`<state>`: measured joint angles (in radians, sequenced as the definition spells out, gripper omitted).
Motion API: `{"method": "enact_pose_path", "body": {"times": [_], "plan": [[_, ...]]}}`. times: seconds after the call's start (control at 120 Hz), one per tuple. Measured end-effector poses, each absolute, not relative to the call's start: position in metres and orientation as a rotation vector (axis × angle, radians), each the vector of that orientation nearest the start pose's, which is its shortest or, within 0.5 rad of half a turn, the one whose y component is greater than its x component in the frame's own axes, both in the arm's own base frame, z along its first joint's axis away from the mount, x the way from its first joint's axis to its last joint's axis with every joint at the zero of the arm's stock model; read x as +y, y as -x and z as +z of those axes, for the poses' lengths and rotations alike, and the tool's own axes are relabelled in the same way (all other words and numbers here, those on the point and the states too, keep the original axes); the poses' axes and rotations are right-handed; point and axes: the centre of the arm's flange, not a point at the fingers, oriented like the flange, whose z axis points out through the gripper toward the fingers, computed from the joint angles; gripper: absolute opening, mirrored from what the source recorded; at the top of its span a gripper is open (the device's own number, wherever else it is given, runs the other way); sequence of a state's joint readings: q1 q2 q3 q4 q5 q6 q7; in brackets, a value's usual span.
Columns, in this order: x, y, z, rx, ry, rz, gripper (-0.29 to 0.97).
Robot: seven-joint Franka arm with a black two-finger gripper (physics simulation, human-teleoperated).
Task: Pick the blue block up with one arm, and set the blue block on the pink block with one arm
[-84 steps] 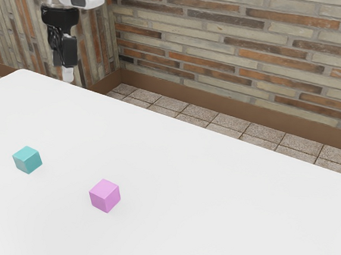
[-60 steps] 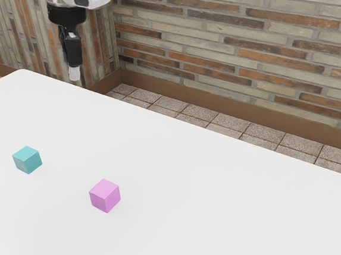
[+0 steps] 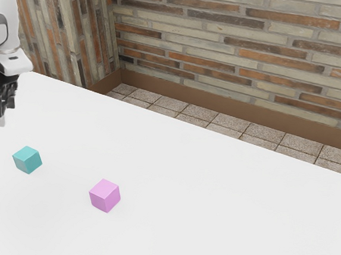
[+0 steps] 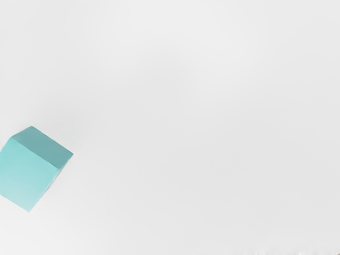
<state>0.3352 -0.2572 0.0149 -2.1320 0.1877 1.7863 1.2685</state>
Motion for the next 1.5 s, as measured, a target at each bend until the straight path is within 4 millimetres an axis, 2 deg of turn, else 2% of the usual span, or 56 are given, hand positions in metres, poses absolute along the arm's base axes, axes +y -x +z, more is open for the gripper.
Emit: {"method": "enact_pose_path", "body": {"times": [0.142,0.233,0.317,0.358,0.417,0.592,0.658,0.833,0.917,1.067,1.283,1.408,1.5], "plan": [[0.199,-0.463,0.456,1.605,2.691,0.178,0.68],[0.215,-0.473,0.431,1.685,2.652,0.139,0.68],[0.229,-0.461,0.418,1.728,2.621,0.115,0.68],[0.230,-0.450,0.411,1.749,2.597,0.100,0.68],[0.228,-0.444,0.398,1.792,2.553,0.080,0.68],[0.228,-0.453,0.372,1.899,2.419,0.033,0.68],[0.232,-0.451,0.365,1.923,2.391,0.027,0.68],[0.253,-0.446,0.338,1.958,2.375,0.030,0.68],[0.267,-0.457,0.323,1.975,2.368,0.032,0.68],[0.269,-0.478,0.316,2.028,2.303,0.025,0.68],[0.295,-0.478,0.306,2.034,2.298,0.029,0.68],[0.303,-0.490,0.310,2.042,2.269,0.007,0.68],[0.307,-0.496,0.304,2.057,2.262,-0.001,0.68]]}}
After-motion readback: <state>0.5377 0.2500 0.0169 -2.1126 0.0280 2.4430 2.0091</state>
